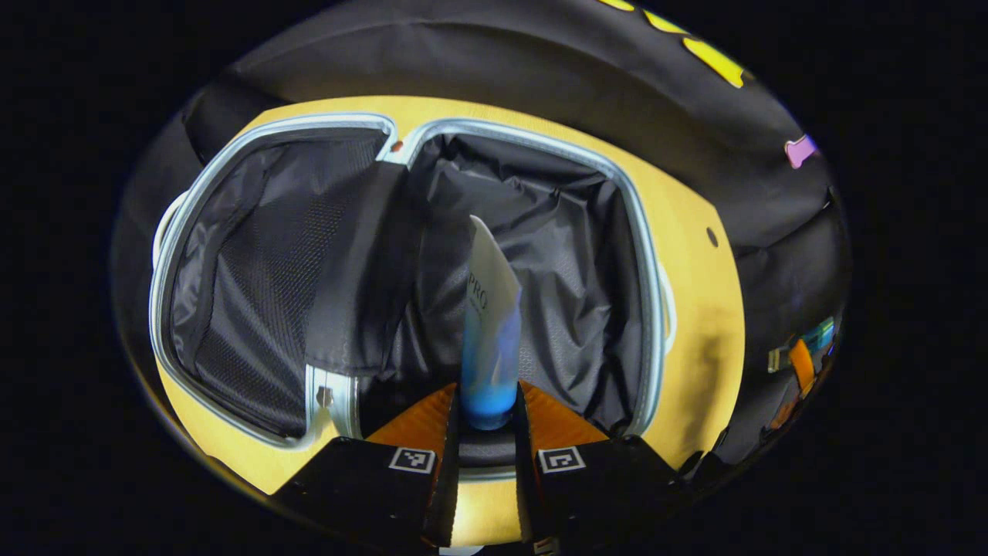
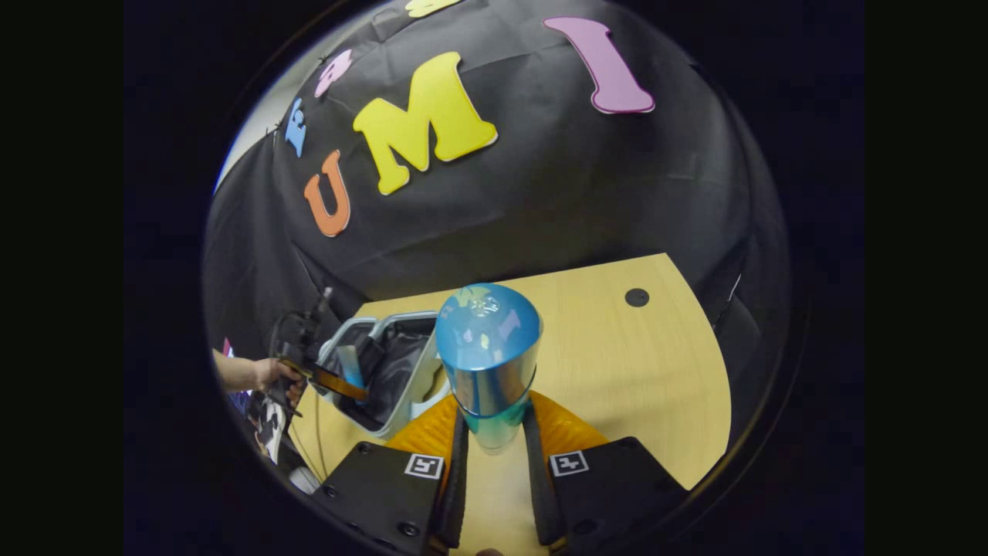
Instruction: First open the suitcase, pack the skin care products into it, and then close the suitcase.
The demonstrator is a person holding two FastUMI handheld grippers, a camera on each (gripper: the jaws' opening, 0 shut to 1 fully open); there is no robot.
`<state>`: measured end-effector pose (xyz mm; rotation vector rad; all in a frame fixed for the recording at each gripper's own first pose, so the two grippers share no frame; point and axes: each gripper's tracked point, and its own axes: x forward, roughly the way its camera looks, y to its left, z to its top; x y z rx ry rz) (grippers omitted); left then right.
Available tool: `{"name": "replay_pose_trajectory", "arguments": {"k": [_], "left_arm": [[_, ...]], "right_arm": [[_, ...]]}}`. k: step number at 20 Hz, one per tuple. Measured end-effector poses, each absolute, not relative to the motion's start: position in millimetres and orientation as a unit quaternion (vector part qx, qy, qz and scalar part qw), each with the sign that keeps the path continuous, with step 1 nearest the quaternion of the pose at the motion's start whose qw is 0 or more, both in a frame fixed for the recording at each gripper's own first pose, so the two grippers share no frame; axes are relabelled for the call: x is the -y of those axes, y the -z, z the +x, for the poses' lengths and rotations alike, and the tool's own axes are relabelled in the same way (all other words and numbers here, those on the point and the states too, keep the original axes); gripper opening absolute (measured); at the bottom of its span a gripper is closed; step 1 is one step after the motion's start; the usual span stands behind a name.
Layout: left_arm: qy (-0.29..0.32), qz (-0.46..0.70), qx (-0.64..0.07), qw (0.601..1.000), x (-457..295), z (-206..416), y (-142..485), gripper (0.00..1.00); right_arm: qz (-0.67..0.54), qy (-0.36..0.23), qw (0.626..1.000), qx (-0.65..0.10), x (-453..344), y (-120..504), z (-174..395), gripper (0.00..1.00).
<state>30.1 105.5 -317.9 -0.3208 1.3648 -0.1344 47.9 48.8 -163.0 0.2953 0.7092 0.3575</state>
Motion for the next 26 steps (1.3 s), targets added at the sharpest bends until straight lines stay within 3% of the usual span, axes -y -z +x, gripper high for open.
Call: {"name": "replay_pose_trajectory", "arguments": {"k": [4,11,16,17,18,20,21,23,24,25,26], "left_arm": [[0.050,-0.138,-0.684,0.714,-106.2,21.7,337.8,0.35],[0.027,-0.128,-0.732,0.669,-105.8,28.6,339.4,0.35],[0.020,-0.090,-0.748,0.658,-103.6,28.3,344.7,0.35],[0.019,-0.084,-0.749,0.656,-103.4,28.8,344.8,0.43],[0.019,-0.082,-0.747,0.659,-103.0,29.7,345.5,0.37],[0.021,-0.090,-0.743,0.663,-99.4,28.7,344.8,0.39],[0.024,-0.098,-0.741,0.664,-97.2,27.7,342.1,0.34],[0.031,-0.111,-0.725,0.679,-94.6,29.4,339.7,0.47],[0.028,-0.115,-0.721,0.683,-97.0,27.4,339.0,0.39],[0.026,-0.126,-0.714,0.689,-97.2,27.2,336.1,0.52],[0.024,-0.139,-0.702,0.698,-98.2,27.8,333.2,0.54]], "right_arm": [[0.147,-0.164,0.918,-0.331,-39.5,146.9,35.9,0.33],[0.188,-0.143,0.909,-0.343,-30.2,144.2,11.8,0.33],[0.190,-0.148,0.905,-0.350,-31.0,137.6,3.5,0.31],[0.185,-0.151,0.906,-0.350,-32.0,138.2,2.8,0.33],[0.177,-0.156,0.906,-0.351,-33.1,138.8,1.3,0.33],[0.169,-0.172,0.903,-0.356,-42.0,139.5,-1.0,0.30],[0.163,-0.184,0.899,-0.363,-48.4,140.3,-6.4,0.33],[0.142,-0.208,0.893,-0.372,-65.5,140.0,-7.3,0.30],[0.126,-0.222,0.889,-0.379,-77.2,140.1,-5.5,0.33],[0.114,-0.236,0.884,-0.387,-90.6,140.1,-2.6,0.33],[0.107,-0.252,0.878,-0.393,-107.8,138.0,0.7,0.33]]}}
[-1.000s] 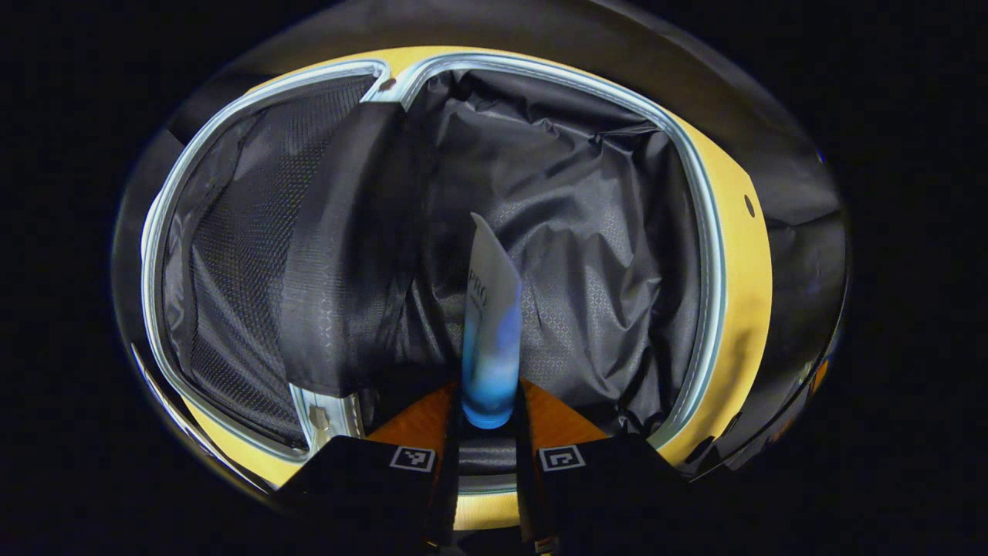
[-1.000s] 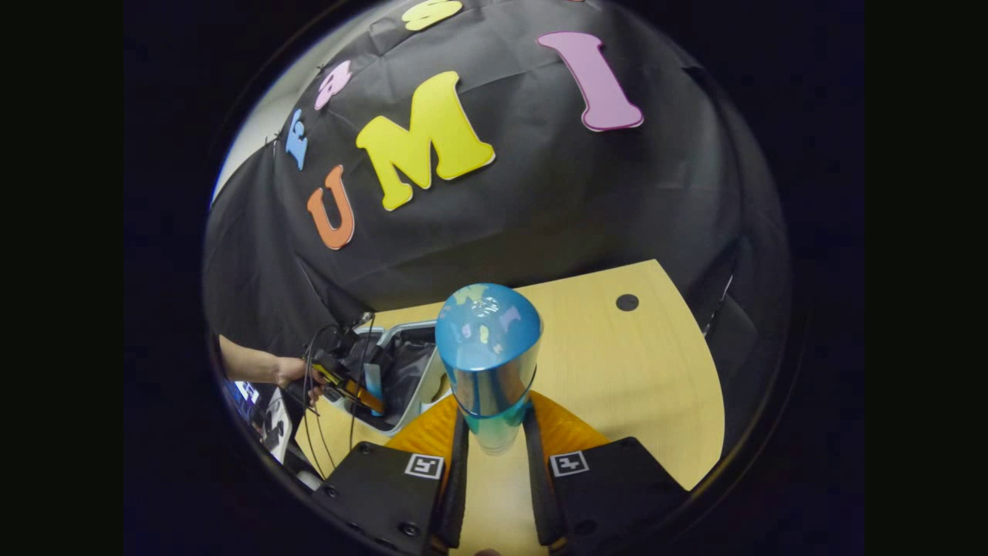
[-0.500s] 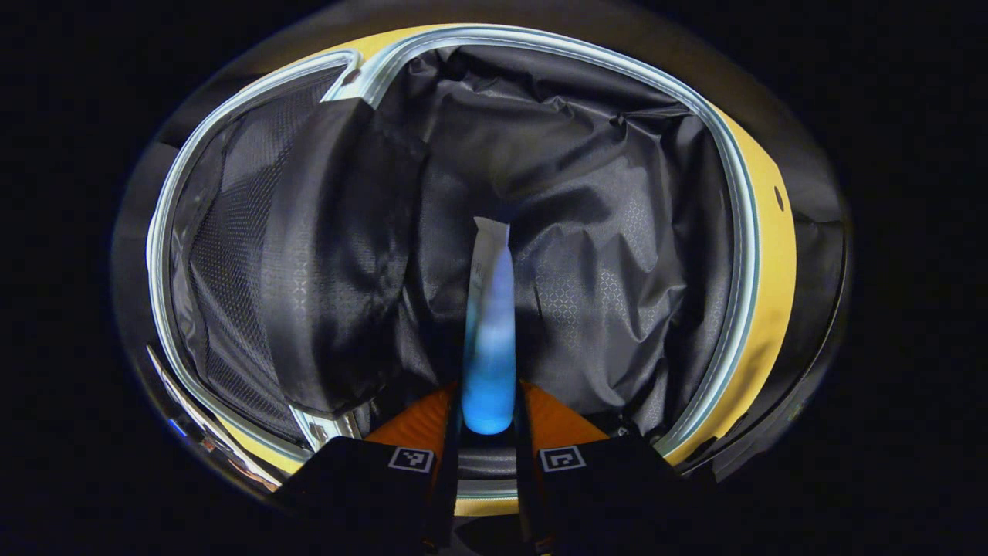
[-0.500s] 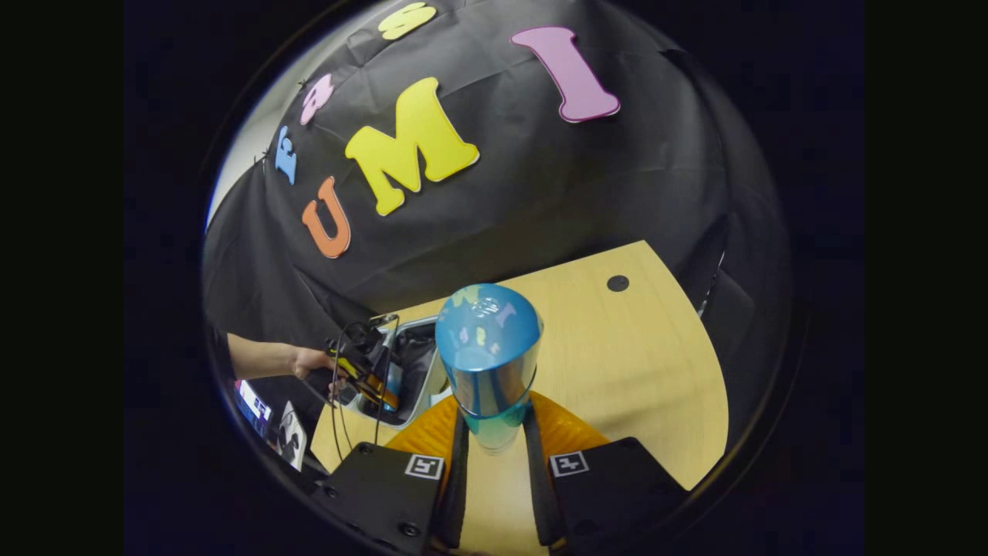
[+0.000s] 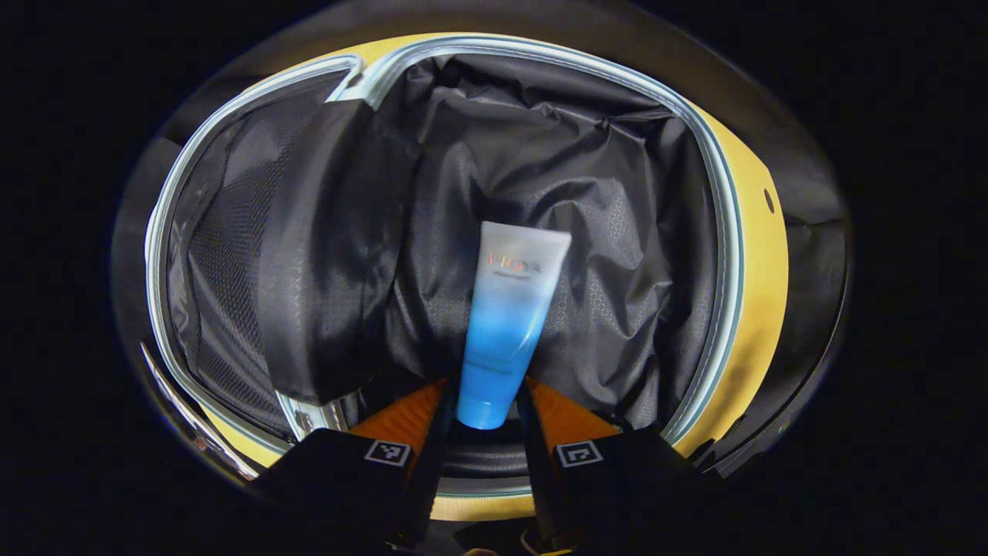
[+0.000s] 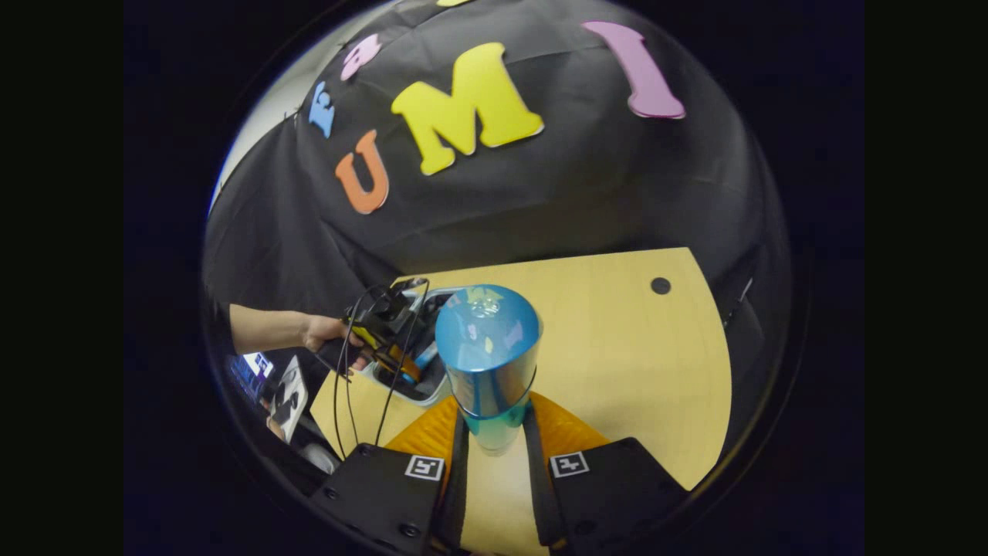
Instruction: First open the suitcase, pack the skin care products into it, and then close the suitcase.
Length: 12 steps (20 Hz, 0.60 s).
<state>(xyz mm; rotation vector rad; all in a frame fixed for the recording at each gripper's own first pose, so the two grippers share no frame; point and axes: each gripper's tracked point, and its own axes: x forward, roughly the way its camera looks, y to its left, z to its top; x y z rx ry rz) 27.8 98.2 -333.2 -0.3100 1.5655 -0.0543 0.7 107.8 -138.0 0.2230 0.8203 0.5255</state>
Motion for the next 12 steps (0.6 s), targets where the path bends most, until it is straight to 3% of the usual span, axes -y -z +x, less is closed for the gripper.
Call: {"name": "replay_pose_trajectory", "arguments": {"k": [1,2,3,5,8,12], "left_arm": [[0.016,-0.144,-0.691,0.708,-102.0,27.4,326.9,0.51],[0.016,-0.149,-0.674,0.723,-106.6,28.1,319.9,0.76],[0.011,-0.154,-0.650,0.744,-111.7,28.9,307.7,0.75],[-0.004,-0.181,-0.580,0.794,-118.3,27.1,274.6,0.87],[0.000,-0.236,-0.458,0.857,-126.1,6.3,228.5,0.90],[0.019,-0.265,-0.385,0.884,-126.8,-57.2,206.2,0.93]], "right_arm": [[0.100,-0.266,0.873,-0.397,-124.6,134.0,7.3,0.33],[0.093,-0.281,0.868,-0.398,-143.8,129.8,15.0,0.31],[0.087,-0.294,0.863,-0.401,-163.2,128.2,22.4,0.33],[0.084,-0.314,0.845,-0.424,-206.6,136.0,33.4,0.33],[0.096,-0.322,0.793,-0.508,-270.1,176.9,47.3,0.33],[0.070,-0.295,0.721,-0.623,-312.7,259.0,49.2,0.33]]}}
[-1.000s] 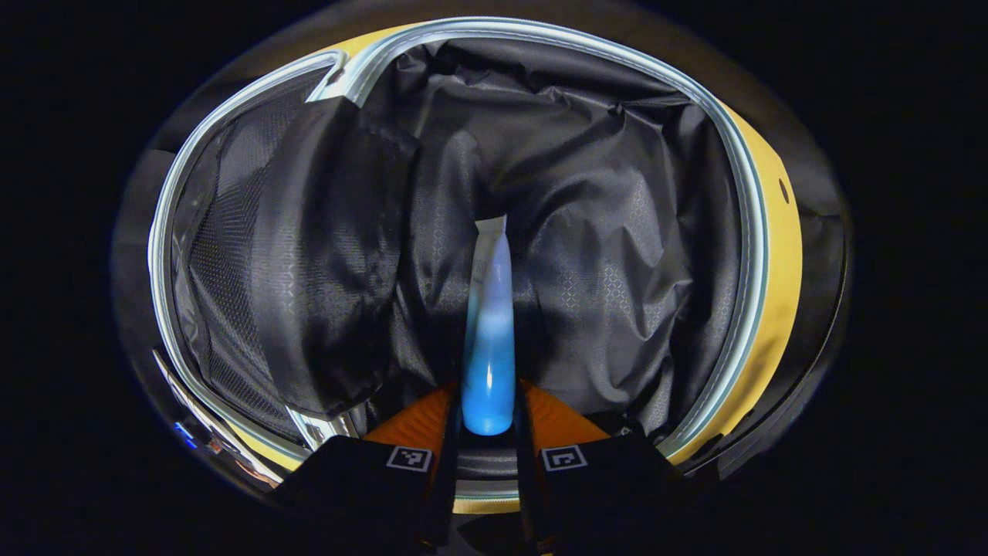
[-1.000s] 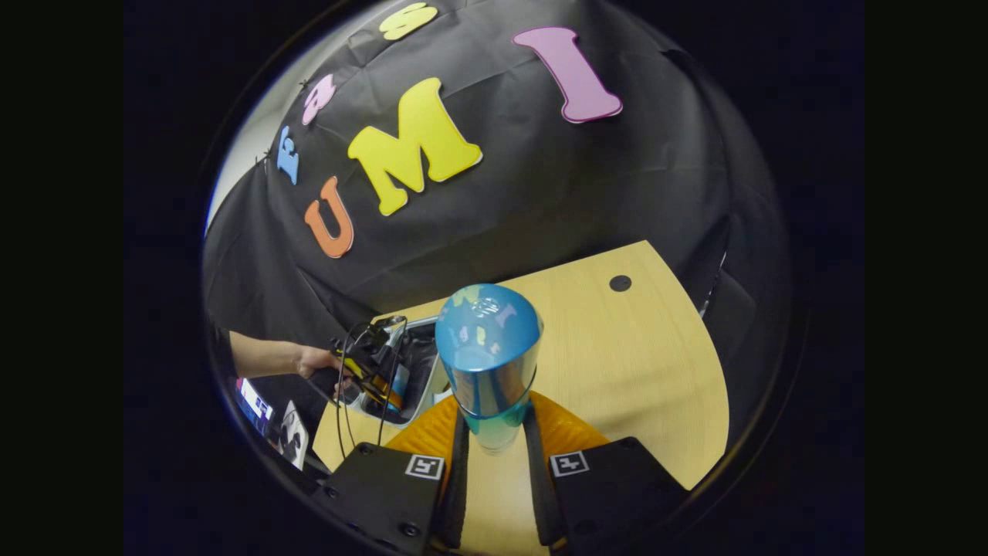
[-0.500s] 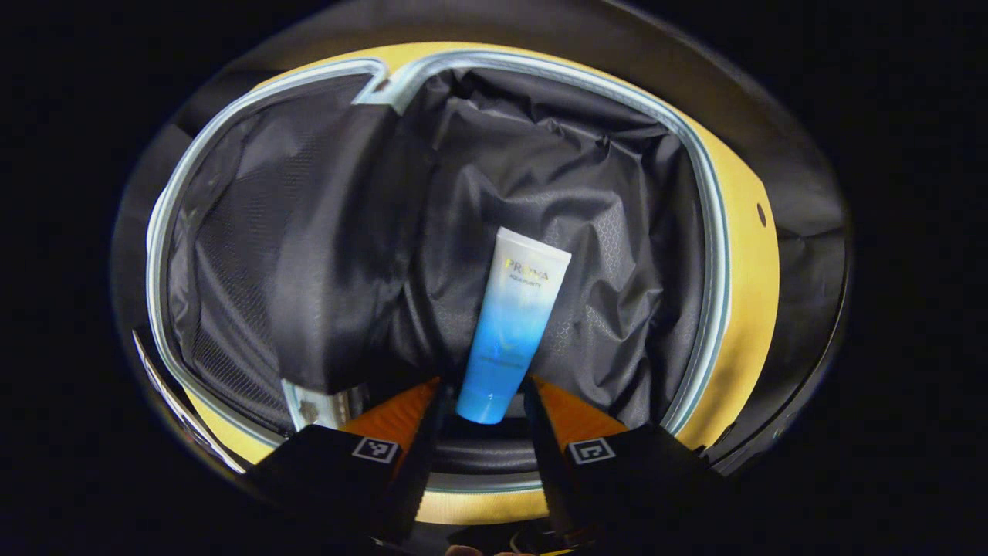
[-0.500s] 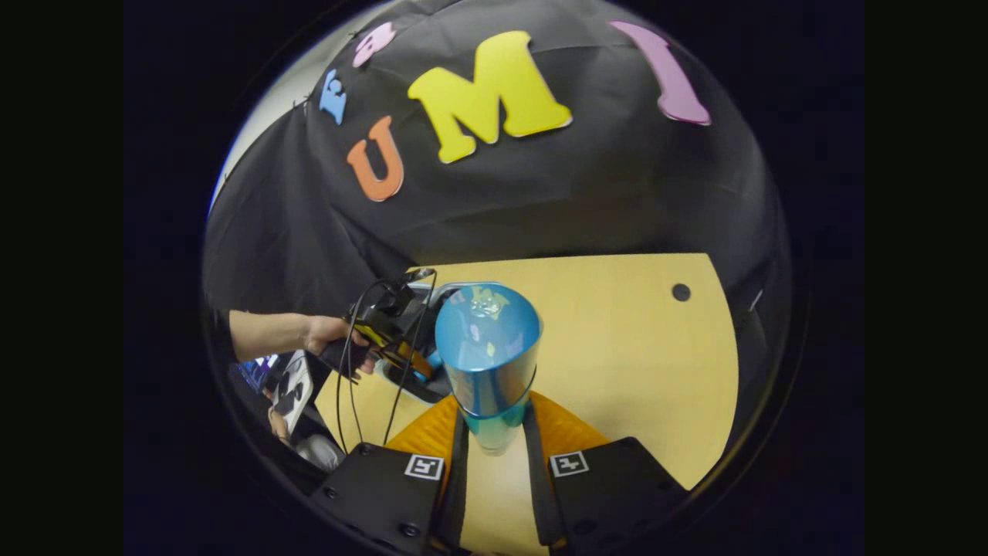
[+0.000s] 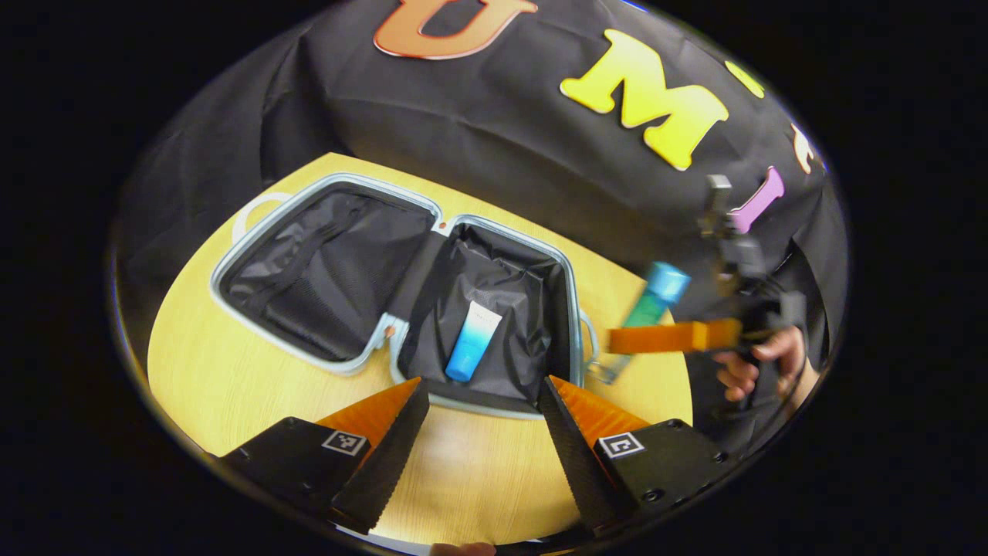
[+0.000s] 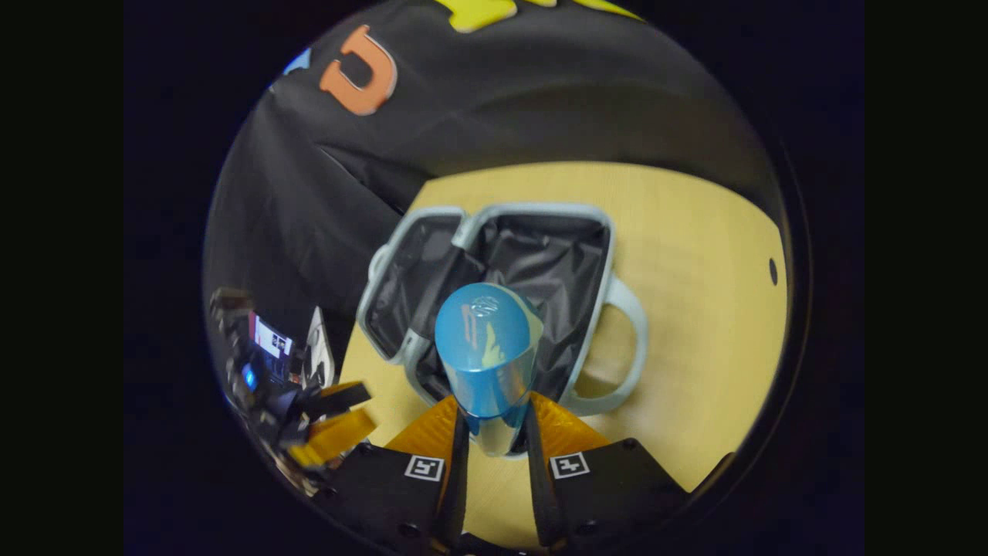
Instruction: First open the suitcase, pack the skin care products into it, and then close the suitcase.
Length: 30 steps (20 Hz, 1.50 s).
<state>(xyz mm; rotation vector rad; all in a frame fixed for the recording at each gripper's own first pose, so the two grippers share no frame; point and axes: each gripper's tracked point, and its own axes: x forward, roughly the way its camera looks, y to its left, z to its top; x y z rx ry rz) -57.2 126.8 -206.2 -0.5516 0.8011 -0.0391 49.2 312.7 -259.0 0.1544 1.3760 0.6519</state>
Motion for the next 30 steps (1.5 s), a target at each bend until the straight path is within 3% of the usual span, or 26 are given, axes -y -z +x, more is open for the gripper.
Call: {"name": "replay_pose_trajectory", "arguments": {"k": [3,7,9,13,14,15,23,30], "left_arm": [[-0.006,-0.247,-0.376,0.893,-144.0,-103.1,205.0,0.93],[0.024,-0.281,-0.349,0.894,-133.5,-129.9,187.3,0.94],[0.021,-0.270,-0.338,0.902,-140.4,-132.2,180.7,0.94],[-0.003,-0.233,-0.338,0.912,-155.3,-133.2,182.7,0.93],[-0.016,-0.224,-0.340,0.913,-161.0,-132.2,183.8,0.93],[-0.024,-0.222,-0.340,0.914,-164.3,-130.9,183.9,0.93],[-0.044,-0.202,-0.333,0.920,-185.6,-126.0,184.1,0.93],[-0.055,-0.226,-0.329,0.915,-205.9,-115.0,183.3,0.93]], "right_arm": [[0.067,-0.252,0.699,-0.666,-340.3,294.8,54.2,0.33],[0.078,-0.162,0.674,-0.716,-348.5,326.7,59.7,0.33],[0.064,-0.134,0.677,-0.721,-343.2,340.3,63.2,0.30],[0.054,-0.096,0.682,-0.723,-338.9,351.3,64.7,0.33],[0.051,-0.093,0.683,-0.723,-340.2,352.8,63.6,0.36],[0.045,-0.091,0.686,-0.721,-340.3,354.6,63.2,0.30],[0.020,-0.077,0.692,-0.717,-339.2,365.7,56.5,0.34],[0.054,-0.101,0.701,-0.704,-340.4,333.2,41.2,0.52]]}}
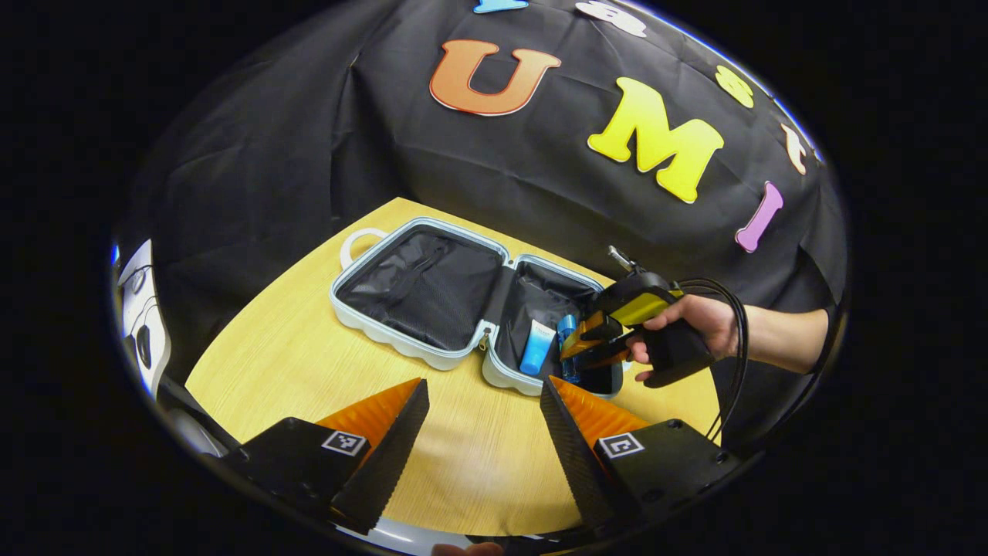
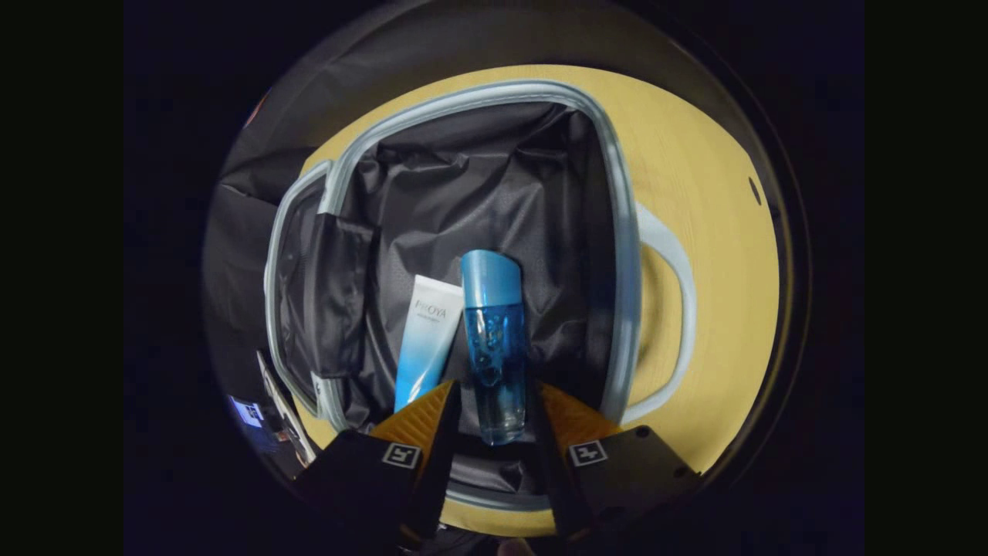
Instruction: First open the suitcase, pack the skin care products into it, and then close the suitcase.
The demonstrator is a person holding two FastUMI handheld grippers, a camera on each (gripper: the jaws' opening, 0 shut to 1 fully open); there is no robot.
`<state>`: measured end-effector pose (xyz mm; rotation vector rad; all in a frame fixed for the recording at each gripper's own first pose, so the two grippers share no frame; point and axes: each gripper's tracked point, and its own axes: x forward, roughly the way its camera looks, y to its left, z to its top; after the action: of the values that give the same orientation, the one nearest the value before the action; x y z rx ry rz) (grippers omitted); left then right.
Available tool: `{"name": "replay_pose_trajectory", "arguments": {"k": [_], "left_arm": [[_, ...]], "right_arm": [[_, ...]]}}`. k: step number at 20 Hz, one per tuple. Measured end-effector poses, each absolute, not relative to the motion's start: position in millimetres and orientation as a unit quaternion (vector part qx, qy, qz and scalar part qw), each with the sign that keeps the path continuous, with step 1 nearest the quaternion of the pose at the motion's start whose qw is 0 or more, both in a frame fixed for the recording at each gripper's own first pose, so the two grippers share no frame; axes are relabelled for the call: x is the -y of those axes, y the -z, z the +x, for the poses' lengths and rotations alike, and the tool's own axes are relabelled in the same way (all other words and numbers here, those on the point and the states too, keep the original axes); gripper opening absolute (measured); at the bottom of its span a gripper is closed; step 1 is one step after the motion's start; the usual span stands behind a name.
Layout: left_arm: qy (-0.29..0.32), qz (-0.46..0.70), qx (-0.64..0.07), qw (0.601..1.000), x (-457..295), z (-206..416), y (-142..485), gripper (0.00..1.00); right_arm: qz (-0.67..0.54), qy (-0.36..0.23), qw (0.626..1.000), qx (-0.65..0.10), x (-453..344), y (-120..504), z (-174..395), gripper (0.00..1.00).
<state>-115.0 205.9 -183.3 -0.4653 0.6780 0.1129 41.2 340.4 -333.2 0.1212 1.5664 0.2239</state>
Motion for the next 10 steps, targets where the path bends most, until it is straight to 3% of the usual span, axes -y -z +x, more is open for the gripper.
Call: {"name": "replay_pose_trajectory", "arguments": {"k": [3,6,10], "left_arm": [[-0.055,-0.206,-0.320,0.923,-228.5,-99.3,174.1,0.93],[-0.062,-0.167,-0.310,0.934,-267.8,-70.7,172.0,0.93],[-0.079,-0.119,-0.284,0.948,-346.1,-13.7,185.0,0.93]], "right_arm": [[0.060,-0.140,0.715,-0.682,-331.7,297.5,23.7,0.56],[0.049,-0.174,0.745,-0.642,-299.2,269.2,12.4,0.68],[0.046,-0.194,0.785,-0.586,-241.3,248.2,3.6,0.68]]}}
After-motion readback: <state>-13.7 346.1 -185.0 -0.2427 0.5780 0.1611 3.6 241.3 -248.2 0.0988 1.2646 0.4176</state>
